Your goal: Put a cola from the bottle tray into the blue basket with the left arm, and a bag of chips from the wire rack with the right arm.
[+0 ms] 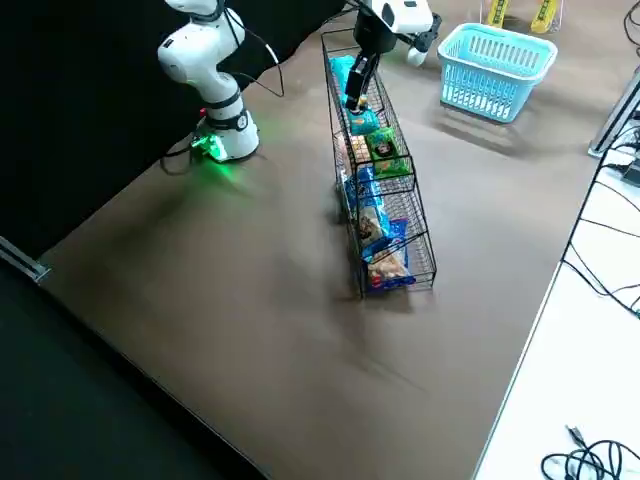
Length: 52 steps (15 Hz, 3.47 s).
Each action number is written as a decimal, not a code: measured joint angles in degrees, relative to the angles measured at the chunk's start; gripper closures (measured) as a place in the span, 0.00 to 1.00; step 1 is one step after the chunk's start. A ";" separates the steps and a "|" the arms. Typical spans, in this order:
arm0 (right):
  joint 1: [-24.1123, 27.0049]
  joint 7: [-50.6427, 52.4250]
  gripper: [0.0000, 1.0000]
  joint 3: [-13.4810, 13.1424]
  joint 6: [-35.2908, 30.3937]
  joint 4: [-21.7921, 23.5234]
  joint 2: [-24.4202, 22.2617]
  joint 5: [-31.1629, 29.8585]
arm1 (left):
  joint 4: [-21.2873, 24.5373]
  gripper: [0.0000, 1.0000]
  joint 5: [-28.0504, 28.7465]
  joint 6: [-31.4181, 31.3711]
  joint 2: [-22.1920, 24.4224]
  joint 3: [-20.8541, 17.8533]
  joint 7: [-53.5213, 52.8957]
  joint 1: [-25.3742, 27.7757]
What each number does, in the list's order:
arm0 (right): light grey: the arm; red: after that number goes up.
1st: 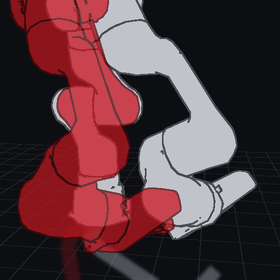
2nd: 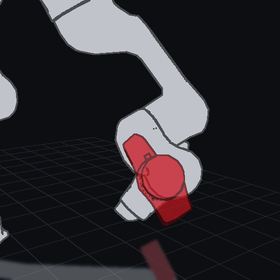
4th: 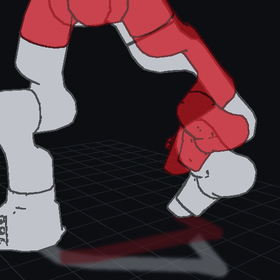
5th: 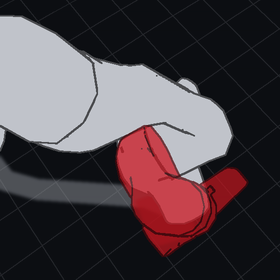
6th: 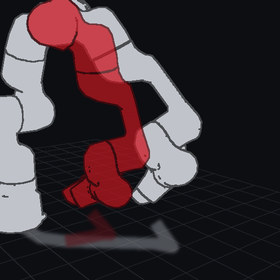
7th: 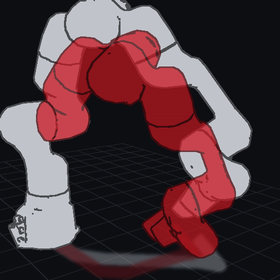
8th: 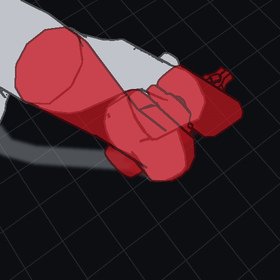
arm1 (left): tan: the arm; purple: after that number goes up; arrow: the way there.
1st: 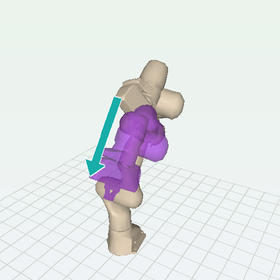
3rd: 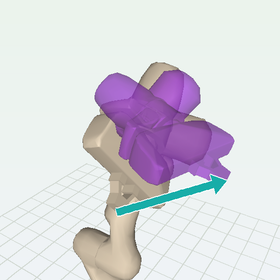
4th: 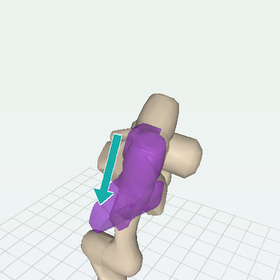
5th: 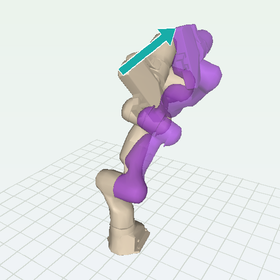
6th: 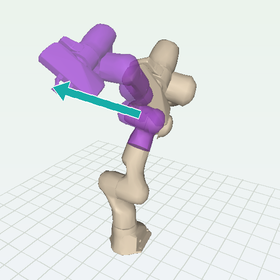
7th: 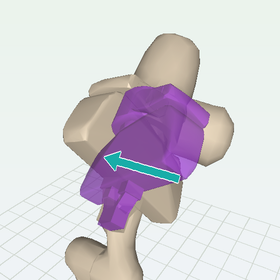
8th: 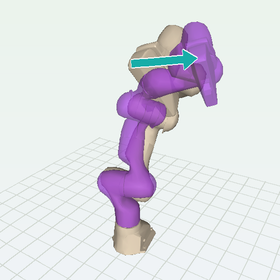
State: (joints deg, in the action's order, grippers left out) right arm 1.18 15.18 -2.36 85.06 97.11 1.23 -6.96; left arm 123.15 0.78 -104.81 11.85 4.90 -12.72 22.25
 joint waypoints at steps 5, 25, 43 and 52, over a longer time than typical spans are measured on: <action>0.16 0.00 0.54 0.00 0.15 -0.16 0.18 -0.22 | 0.00 0.68 0.00 0.03 0.01 0.00 0.00 0.00; 0.13 0.04 0.87 0.50 -7.26 -9.87 0.49 -0.13 | -19.65 0.68 0.11 17.16 0.66 5.49 10.97 -1.06; -15.98 -32.20 0.89 1.58 -5.87 -12.66 1.39 12.08 | -32.14 0.68 -6.25 19.57 -14.87 30.38 52.32 -6.60; -32.47 -65.37 0.90 1.70 19.11 -12.60 12.92 16.73 | -39.58 0.68 -2.13 9.35 -24.86 20.44 71.52 -30.00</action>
State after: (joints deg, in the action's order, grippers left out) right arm -31.29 -50.19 -0.66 104.16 84.51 14.15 9.77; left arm 83.58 -1.36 -95.46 -13.00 25.34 58.80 -7.75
